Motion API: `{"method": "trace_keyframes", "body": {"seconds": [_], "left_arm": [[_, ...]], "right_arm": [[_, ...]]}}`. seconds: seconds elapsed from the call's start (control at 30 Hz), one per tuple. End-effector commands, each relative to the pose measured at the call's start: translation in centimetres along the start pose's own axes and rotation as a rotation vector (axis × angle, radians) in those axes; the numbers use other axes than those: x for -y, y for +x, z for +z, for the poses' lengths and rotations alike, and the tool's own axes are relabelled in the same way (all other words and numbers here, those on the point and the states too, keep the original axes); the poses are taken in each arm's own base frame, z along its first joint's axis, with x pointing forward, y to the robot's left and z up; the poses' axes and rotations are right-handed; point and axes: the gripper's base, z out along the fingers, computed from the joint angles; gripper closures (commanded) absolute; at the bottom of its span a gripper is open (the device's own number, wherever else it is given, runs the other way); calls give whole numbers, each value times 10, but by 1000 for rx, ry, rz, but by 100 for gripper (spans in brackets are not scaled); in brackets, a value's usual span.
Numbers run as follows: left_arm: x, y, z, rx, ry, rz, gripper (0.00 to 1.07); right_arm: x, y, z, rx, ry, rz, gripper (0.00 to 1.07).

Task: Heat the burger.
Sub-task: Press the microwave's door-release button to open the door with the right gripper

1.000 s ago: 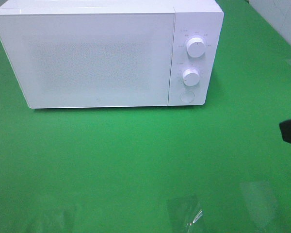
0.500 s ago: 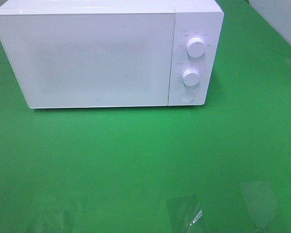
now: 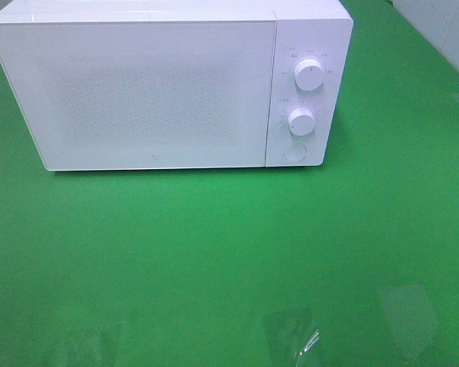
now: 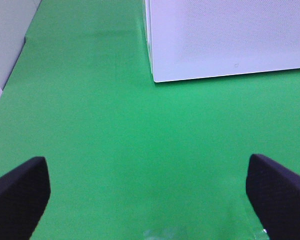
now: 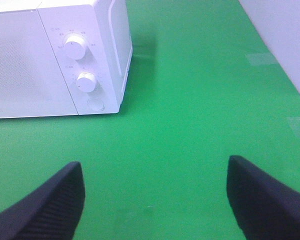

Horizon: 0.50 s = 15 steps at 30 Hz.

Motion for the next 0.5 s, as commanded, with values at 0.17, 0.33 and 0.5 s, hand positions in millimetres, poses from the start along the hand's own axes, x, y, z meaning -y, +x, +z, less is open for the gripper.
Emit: {"method": "trace_keyframes", "body": {"seconds": [0.17, 0.33, 0.5], "left_arm": [[1, 2, -3, 22, -1, 1, 7], [0, 2, -3, 22, -2, 2, 7], [0, 2, -3, 22, -2, 2, 7]], "right_arm": [[1, 20, -4, -75, 33, 5, 31], [1, 19, -5, -71, 32, 4, 31], [1, 19, -5, -70, 32, 3, 31]]}}
